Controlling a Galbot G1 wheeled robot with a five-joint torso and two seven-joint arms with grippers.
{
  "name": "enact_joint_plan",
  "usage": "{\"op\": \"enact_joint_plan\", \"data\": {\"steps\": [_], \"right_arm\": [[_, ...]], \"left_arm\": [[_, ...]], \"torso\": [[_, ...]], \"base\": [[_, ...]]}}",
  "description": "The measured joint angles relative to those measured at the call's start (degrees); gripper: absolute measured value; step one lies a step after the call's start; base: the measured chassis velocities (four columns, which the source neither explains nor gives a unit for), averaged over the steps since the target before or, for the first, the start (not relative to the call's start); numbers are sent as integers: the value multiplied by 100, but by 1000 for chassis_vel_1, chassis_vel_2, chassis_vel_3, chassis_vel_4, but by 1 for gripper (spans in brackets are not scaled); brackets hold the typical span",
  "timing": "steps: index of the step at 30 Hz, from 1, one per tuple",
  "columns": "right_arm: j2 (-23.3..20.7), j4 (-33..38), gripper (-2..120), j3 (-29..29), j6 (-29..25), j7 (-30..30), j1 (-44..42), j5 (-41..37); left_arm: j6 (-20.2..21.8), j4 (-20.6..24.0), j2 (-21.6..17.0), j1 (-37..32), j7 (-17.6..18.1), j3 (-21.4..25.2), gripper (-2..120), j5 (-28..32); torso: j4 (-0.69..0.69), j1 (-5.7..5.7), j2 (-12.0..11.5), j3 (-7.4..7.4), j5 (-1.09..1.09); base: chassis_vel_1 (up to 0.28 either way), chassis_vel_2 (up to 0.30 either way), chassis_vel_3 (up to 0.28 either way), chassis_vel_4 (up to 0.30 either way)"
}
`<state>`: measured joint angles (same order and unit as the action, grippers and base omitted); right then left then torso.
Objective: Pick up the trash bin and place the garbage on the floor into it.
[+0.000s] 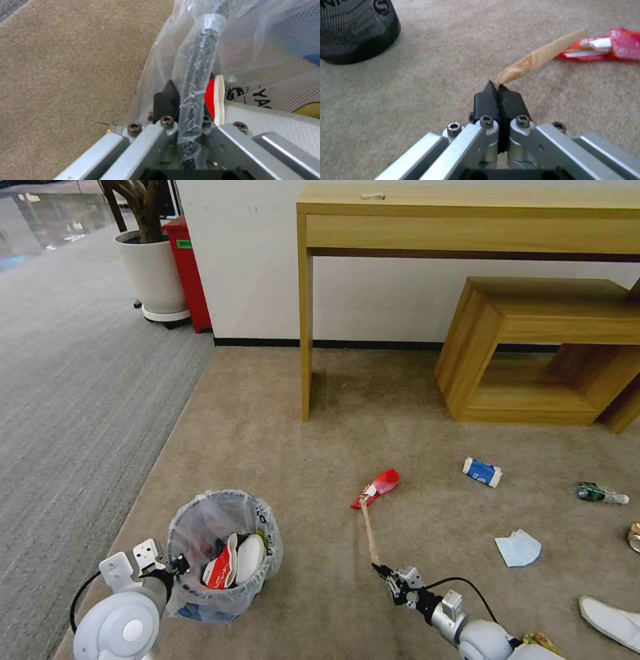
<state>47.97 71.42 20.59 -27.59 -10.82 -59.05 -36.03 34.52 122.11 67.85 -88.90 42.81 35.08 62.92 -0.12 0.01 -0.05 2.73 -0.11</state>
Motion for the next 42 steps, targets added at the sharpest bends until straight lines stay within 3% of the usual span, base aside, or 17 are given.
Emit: {"op": "enact_joint_plan", "data": {"steps": [24,36,42], "right_arm": [[-165,718,0,-434,-124,11,-175,389],[-550,1609,0,-959,-248,-126,-367,336],[-860,2385,0,-1394,-261,-210,-550,213]], "left_arm": [[-14,-48,-6,-6,-26,-20,0,-52],[-27,-104,30,23,-51,-48,0,-125],[-40,-146,44,48,-63,-63,0,-157]], "torso": [[0,0,0,0,-1],[1,0,0,0,1],[1,0,1,0,0]], "base": [[0,0,0,0],[0,0,0,0],[0,0,0,0]]}}
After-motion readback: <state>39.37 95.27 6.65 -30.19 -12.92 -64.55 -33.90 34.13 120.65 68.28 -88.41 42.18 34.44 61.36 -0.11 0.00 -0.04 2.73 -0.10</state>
